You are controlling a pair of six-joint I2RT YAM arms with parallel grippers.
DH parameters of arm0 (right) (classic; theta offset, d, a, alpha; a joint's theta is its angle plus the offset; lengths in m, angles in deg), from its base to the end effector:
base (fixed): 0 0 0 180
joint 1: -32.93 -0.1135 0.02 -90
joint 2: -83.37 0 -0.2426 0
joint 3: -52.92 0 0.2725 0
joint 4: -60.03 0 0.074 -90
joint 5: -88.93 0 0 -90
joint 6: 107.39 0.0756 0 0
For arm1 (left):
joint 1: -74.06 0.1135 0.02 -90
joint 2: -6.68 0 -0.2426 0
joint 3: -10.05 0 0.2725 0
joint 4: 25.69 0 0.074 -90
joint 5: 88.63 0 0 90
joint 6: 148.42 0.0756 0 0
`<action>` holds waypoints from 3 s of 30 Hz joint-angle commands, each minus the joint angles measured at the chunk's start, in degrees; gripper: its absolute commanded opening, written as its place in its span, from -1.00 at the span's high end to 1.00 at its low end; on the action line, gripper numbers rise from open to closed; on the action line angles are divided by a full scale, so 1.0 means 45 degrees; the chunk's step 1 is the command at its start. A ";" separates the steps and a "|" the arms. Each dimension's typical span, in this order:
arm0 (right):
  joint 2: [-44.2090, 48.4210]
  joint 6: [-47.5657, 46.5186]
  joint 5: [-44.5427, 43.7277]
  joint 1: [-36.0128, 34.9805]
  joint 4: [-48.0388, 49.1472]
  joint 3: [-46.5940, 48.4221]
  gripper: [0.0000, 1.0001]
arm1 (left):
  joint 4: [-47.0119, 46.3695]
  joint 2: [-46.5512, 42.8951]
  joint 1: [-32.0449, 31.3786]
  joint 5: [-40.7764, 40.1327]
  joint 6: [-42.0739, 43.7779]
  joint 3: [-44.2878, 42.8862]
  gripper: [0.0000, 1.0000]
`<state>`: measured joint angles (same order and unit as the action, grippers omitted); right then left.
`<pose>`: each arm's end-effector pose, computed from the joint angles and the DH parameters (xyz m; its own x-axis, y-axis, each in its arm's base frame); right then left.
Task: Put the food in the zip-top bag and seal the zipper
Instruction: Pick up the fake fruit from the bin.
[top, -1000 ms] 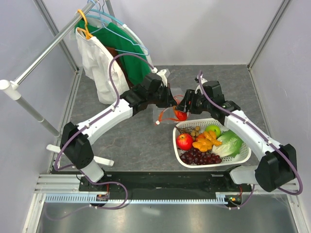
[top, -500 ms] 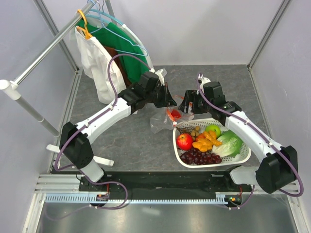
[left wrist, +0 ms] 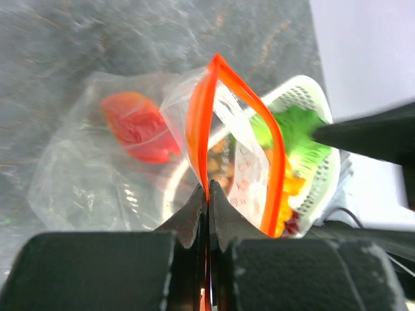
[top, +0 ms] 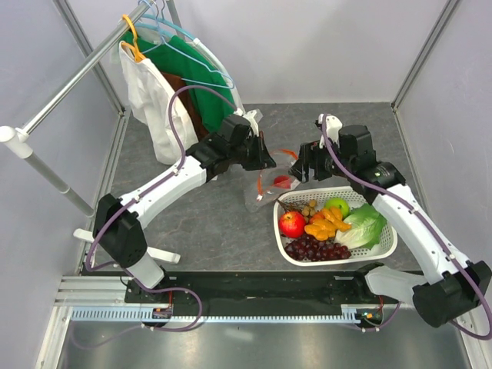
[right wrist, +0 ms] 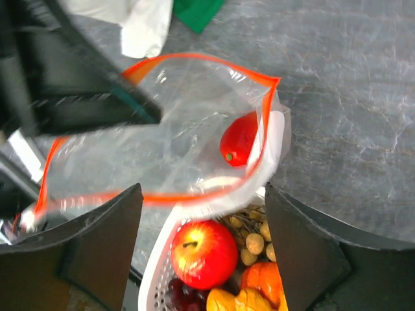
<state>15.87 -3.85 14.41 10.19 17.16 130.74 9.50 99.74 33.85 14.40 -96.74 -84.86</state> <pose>0.2864 0.1419 0.3074 -0.6182 -0.0145 -0.7859 -0.4477 0.8283 0.3370 0.3164 -0.2898 0.2834 -0.8085 -0.1076 -0.5786 0.3461 0.7083 -0.6152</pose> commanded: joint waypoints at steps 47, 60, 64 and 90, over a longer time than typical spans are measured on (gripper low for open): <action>0.1623 -0.4808 0.3379 -0.0313 0.0383 -0.2629 -0.20 | -0.0914 0.0591 -0.0089 -0.0983 0.1896 0.0120 0.96; -0.1248 -0.4727 0.0798 -0.2758 0.3242 -0.3099 -0.22 | -0.0757 0.0630 0.0399 -0.0846 0.1584 0.0179 0.96; -0.1347 -0.5157 0.0329 -0.2973 0.3556 -0.3411 -0.12 | -0.0718 0.0629 0.0497 -0.0749 0.1583 0.0218 0.96; -0.0603 -0.5568 0.0562 -0.3052 0.2967 -0.3332 0.01 | -0.0640 0.0747 0.0536 -0.0515 0.1681 0.0023 0.96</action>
<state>15.30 -29.58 14.63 -3.23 26.99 117.43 7.67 104.98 35.86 10.99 -87.83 -84.01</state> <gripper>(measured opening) 0.491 0.027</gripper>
